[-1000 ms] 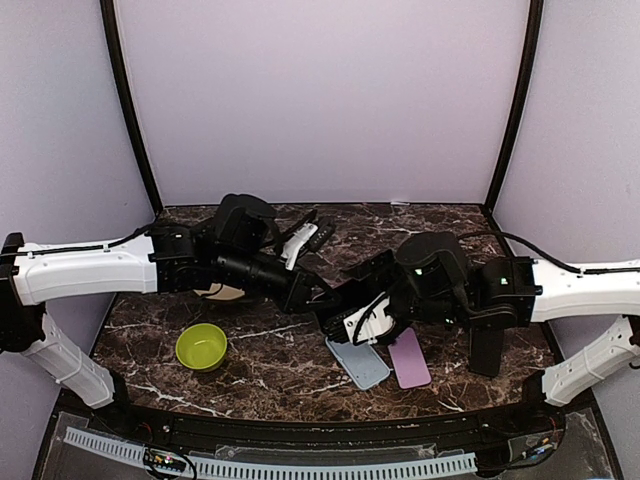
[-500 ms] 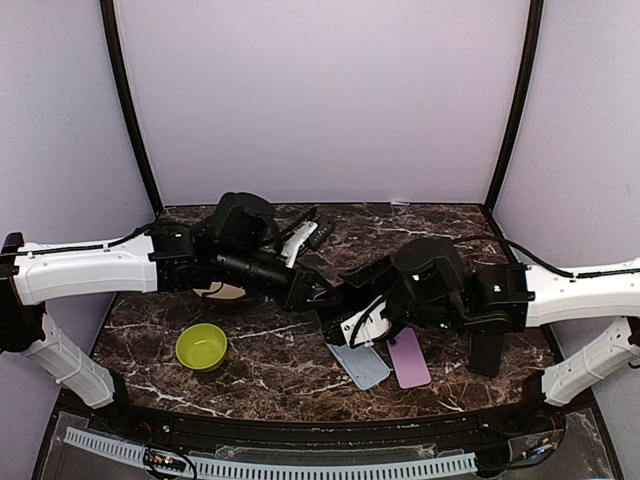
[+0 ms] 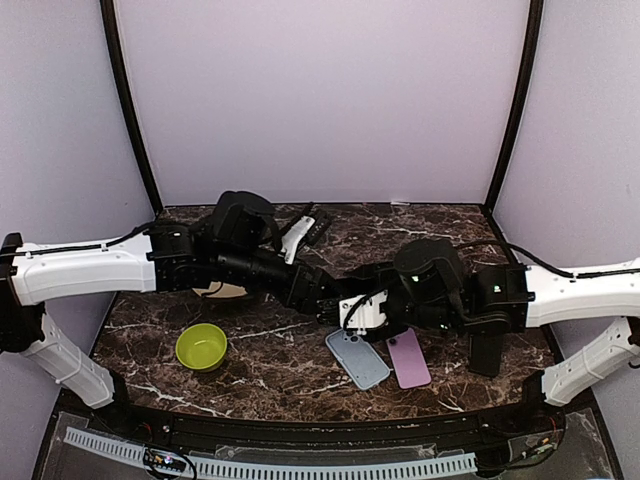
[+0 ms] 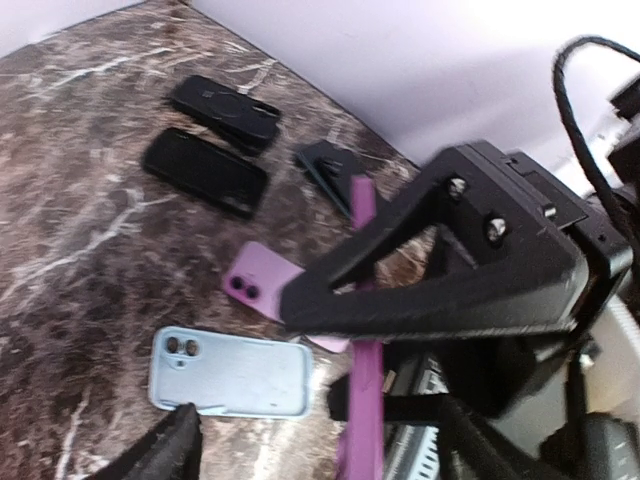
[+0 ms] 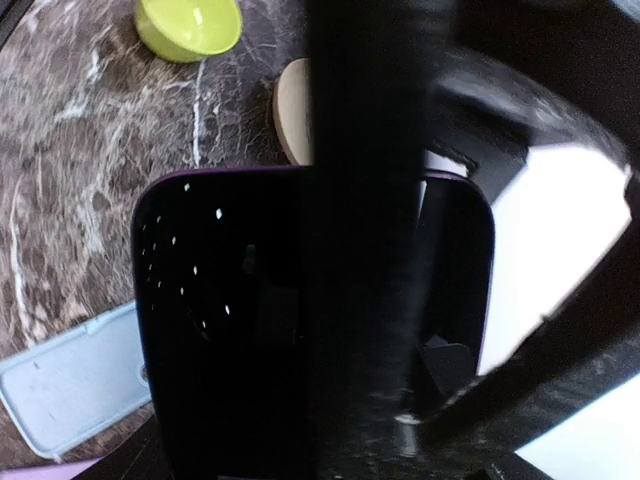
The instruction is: Put the phone into the phone case
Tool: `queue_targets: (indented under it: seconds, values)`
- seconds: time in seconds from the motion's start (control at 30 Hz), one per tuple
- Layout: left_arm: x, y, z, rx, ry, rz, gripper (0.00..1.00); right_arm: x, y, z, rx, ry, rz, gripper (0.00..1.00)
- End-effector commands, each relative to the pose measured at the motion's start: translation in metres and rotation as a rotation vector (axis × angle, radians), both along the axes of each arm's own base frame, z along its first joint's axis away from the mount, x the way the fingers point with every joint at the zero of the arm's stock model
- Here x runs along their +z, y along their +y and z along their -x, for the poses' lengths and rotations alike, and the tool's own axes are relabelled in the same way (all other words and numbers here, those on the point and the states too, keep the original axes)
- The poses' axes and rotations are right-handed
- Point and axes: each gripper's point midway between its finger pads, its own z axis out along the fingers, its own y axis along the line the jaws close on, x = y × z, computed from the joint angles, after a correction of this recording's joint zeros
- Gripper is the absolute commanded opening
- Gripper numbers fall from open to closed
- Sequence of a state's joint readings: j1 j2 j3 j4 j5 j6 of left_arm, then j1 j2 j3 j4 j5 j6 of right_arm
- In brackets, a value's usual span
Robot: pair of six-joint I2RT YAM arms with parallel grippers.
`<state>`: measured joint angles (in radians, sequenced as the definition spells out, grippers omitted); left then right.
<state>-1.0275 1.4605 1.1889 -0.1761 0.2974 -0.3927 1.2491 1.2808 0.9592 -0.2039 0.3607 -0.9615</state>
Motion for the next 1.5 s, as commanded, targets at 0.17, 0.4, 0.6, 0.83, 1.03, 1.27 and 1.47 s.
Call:
queue_targets:
  seconds: [0.17, 0.4, 0.6, 0.83, 1.03, 1.27, 1.47]
  values:
    - [0.037, 0.073, -0.05, 0.345, -0.313, -0.081, 0.99, -0.013, 0.014, -0.009, -0.595, 0.76, -0.661, 0.25]
    - [-0.022, 0.086, -0.048, 0.373, -0.237, -0.19, 0.99, -0.09, 0.004, -0.022, -1.063, 0.919, -0.682, 0.15]
    - [-0.041, 0.083, -0.045, 0.352, -0.217, -0.21, 0.99, -0.119, -0.006, -0.018, -1.138, 0.934, -0.638, 0.15]
    - [-0.049, 0.077, -0.046, 0.328, -0.211, -0.223, 0.99, -0.156, -0.014, -0.01, -1.201, 0.942, -0.545, 0.16]
    - [-0.048, 0.074, -0.046, 0.319, -0.215, -0.223, 0.99, -0.164, -0.014, -0.014, -1.166, 0.892, -0.502, 0.17]
    - [-0.047, 0.073, -0.046, 0.311, -0.22, -0.222, 0.99, -0.173, -0.012, -0.015, -1.081, 0.866, -0.459, 0.19]
    - [-0.044, 0.073, -0.046, 0.306, -0.229, -0.222, 0.99, -0.179, -0.008, -0.018, -1.058, 0.861, -0.447, 0.21]
